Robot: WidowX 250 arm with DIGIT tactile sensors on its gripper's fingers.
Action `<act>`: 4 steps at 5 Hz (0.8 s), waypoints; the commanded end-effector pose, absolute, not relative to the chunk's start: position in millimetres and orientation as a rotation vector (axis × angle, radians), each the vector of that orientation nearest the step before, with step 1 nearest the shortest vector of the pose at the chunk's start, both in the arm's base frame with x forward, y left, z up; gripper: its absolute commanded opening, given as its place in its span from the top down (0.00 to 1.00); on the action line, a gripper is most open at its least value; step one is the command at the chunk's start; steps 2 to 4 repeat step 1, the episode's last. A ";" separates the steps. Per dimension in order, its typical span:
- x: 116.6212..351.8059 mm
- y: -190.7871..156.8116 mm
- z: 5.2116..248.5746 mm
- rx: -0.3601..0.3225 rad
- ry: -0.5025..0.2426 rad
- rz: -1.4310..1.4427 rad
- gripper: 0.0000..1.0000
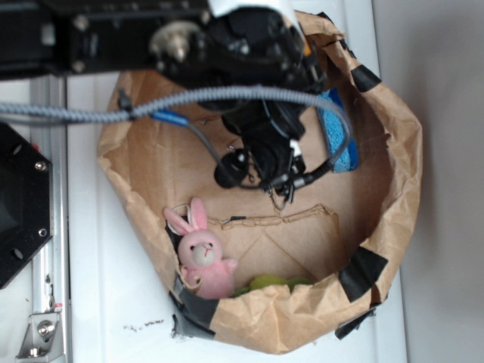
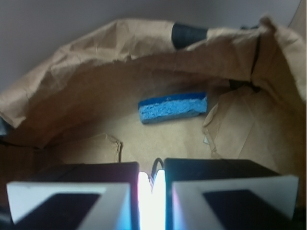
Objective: Grab the silver keys.
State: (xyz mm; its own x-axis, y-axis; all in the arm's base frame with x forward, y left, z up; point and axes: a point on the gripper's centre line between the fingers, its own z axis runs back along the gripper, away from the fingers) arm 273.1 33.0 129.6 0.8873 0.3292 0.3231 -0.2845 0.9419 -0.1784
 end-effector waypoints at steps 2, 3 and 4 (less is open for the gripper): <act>280.9 37.6 137.2 -0.102 -0.403 0.315 1.00; 280.9 37.6 137.2 -0.102 -0.403 0.315 1.00; 280.9 37.6 137.2 -0.102 -0.403 0.315 1.00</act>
